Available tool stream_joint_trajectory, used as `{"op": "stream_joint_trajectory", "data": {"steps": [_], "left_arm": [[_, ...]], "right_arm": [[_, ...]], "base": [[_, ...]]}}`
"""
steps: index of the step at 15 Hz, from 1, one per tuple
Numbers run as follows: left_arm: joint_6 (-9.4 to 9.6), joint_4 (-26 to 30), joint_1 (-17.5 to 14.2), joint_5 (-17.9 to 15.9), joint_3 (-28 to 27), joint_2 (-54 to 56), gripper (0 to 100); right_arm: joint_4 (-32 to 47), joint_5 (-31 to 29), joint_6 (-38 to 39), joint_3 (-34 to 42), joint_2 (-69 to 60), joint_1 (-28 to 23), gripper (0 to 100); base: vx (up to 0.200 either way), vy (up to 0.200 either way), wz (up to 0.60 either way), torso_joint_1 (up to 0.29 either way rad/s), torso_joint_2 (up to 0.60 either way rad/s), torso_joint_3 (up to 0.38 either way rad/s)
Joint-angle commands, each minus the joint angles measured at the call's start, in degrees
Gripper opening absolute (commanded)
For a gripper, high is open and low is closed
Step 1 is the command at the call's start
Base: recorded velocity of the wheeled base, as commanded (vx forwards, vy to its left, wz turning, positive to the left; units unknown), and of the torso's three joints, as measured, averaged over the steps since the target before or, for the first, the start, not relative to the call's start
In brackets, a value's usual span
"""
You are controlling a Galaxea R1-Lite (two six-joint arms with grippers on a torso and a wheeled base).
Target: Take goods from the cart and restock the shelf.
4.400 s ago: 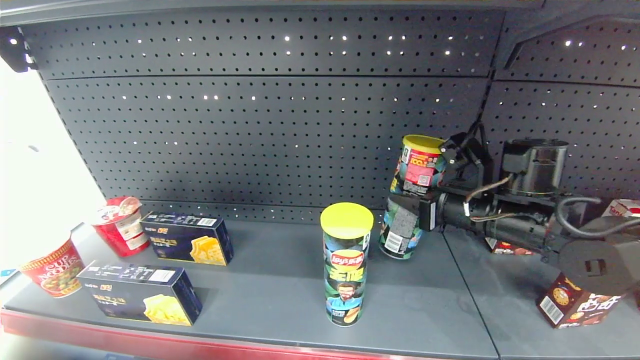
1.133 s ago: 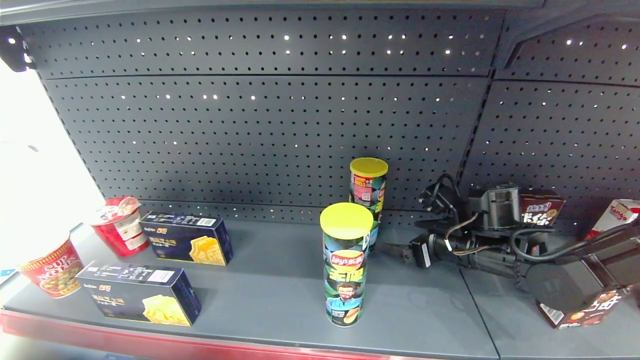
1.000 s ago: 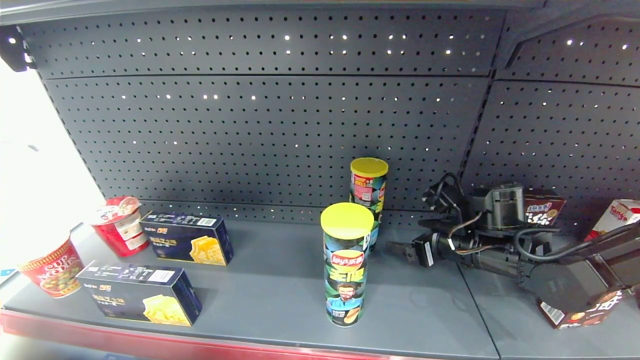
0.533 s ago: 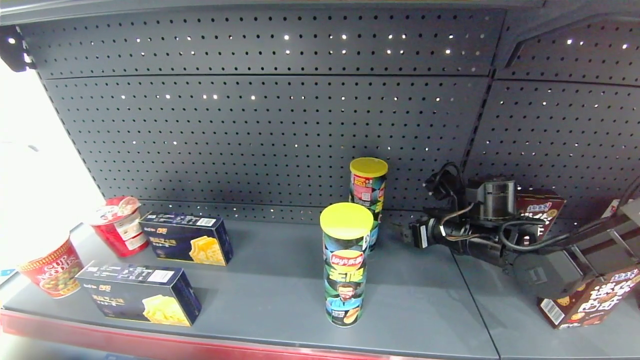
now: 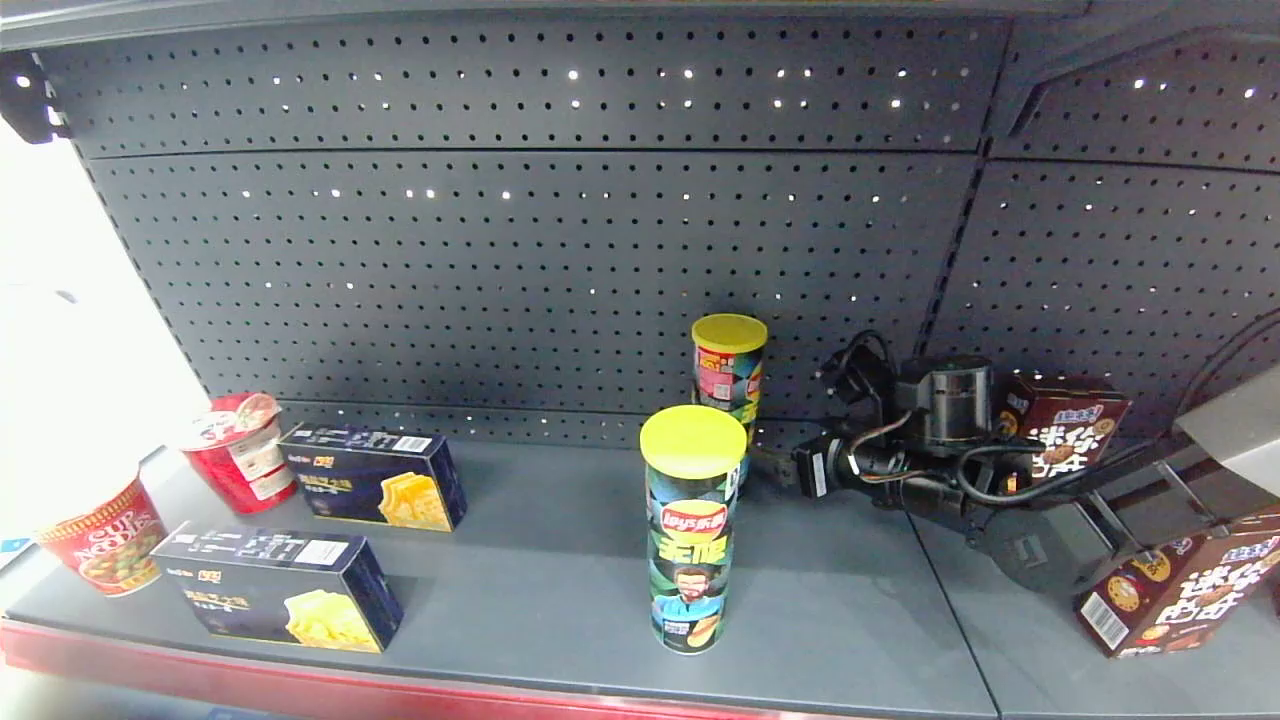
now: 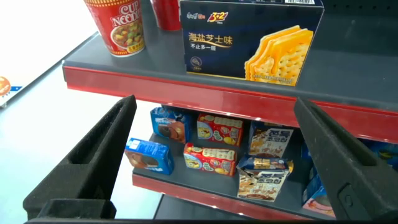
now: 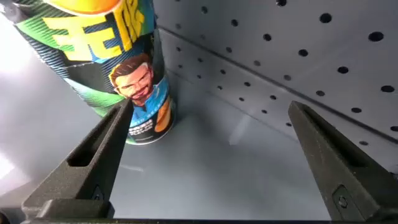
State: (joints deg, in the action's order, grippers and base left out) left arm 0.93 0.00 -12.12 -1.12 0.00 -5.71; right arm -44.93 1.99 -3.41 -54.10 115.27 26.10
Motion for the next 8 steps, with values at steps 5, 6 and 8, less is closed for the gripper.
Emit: {"op": "stream_joint_trajectory", "data": {"steps": [5, 6, 8], "left_arm": [[0.04, 0.00, -0.01, -0.02, 0.00, -0.10, 100], [0.04, 0.00, -0.01, -0.02, 0.00, -0.10, 100], [-0.05, 0.00, -0.01, -0.02, 0.00, -0.10, 100]], "right_arm": [[0.02, 0.03, -0.37, 2.33, -3.04, -0.26, 100], [0.55, 0.03, -0.54, 2.60, -5.24, -0.35, 100], [0.73, 0.03, -0.72, 3.74, -9.72, -0.35, 100]], "base": [[0.000, 0.000, 0.00, 0.000, 0.00, 0.000], [0.000, 0.000, 0.00, 0.000, 0.00, 0.000], [0.000, 0.000, 0.00, 0.000, 0.00, 0.000]]}}
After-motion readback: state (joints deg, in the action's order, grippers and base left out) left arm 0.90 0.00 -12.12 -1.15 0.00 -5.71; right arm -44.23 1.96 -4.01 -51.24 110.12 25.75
